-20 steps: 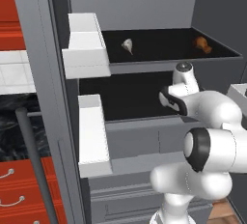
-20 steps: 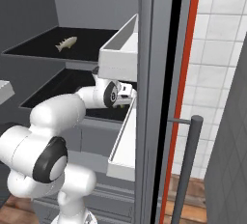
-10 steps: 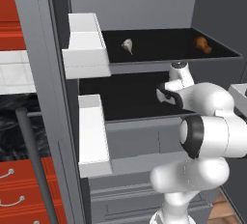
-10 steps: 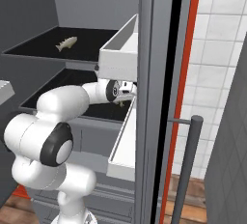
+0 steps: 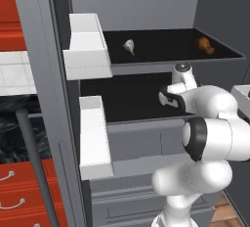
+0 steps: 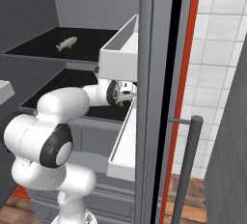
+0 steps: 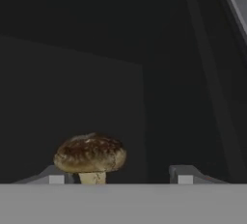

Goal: Gather the potato and mushroom from the fridge and place them on a tray on the dining counter. Then gather the fish and chicken drumstick from the fridge and place them on the other tray.

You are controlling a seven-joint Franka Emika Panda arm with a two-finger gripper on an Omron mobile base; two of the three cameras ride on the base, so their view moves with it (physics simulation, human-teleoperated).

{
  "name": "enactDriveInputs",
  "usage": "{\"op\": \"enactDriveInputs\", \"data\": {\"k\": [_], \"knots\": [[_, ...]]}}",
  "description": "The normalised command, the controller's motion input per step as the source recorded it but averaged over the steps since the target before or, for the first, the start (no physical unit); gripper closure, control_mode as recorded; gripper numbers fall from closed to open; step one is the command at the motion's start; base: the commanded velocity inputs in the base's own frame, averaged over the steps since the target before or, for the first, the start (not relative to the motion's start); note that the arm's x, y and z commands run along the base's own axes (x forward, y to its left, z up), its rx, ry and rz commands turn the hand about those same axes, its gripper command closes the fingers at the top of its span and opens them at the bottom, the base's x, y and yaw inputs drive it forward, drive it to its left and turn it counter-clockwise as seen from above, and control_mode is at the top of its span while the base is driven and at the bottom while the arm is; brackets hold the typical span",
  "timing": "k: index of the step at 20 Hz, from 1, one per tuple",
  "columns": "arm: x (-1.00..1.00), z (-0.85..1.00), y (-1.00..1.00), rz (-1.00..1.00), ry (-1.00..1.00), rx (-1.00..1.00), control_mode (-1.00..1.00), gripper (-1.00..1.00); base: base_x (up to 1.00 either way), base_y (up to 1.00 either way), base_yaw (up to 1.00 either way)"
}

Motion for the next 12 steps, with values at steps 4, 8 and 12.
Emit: {"op": "enactDriveInputs", "data": {"k": [4,8,12], "knots": [[-0.13,-0.37,0.08,0.03,-0.15,0.0,-1.0,1.0,0.0,0.0,0.0],[-0.17,-0.32,0.11,0.07,-0.14,0.0,-1.0,1.0,0.0,0.0,0.0],[-0.33,-0.18,0.02,0.05,-0.07,0.0,-1.0,1.0,0.0,0.0,0.0]]}}
